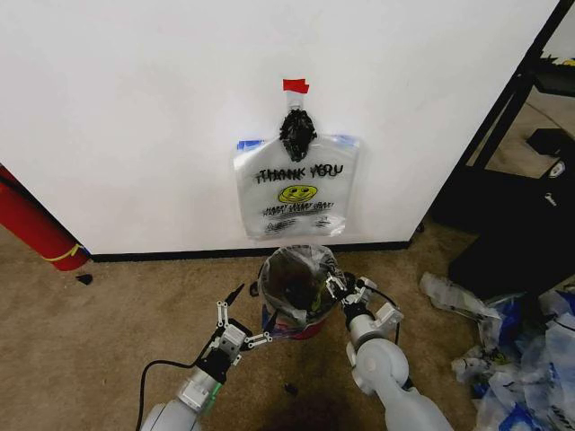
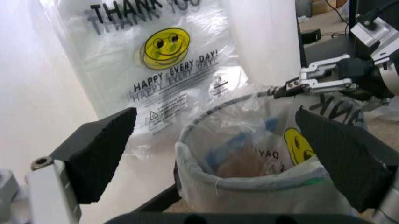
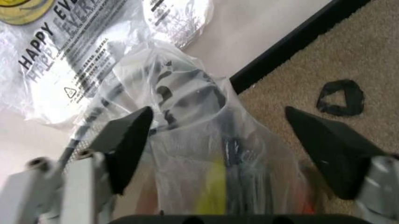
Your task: Pick up the garbage bag from the wall and place it over the trash bin.
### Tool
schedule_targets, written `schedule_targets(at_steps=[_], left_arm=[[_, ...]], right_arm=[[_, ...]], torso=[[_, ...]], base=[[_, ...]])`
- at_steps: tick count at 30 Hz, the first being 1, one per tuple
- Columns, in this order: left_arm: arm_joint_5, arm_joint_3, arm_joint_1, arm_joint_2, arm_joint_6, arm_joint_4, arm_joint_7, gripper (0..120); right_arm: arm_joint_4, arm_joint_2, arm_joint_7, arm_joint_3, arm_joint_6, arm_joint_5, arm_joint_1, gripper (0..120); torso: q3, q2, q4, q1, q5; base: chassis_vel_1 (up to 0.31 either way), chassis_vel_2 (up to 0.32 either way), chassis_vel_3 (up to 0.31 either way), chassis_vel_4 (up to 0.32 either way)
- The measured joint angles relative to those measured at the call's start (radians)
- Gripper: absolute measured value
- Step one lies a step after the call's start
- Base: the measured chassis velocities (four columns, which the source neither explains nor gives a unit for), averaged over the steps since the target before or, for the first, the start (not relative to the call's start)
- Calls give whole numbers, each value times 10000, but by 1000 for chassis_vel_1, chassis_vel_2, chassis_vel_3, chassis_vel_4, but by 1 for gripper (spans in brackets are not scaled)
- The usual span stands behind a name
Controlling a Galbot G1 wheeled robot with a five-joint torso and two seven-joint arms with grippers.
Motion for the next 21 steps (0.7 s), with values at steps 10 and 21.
schedule_targets(at_steps=[10, 21], left_arm=[[2, 65, -55, -36, -25, 93, -1, 100], [-2119, 59, -293, -288, 460, -1266, -1156, 100]], right_arm=[[136, -261, -714, 260, 129, -57, -290, 100], [1802, -356, -4887, 1461, 3391, -3695, -1414, 100]], torso=[[1, 0, 0, 0, 1], [0, 0, 1, 0, 0]], base=[[0, 0, 0, 0], [0, 0, 0, 0]])
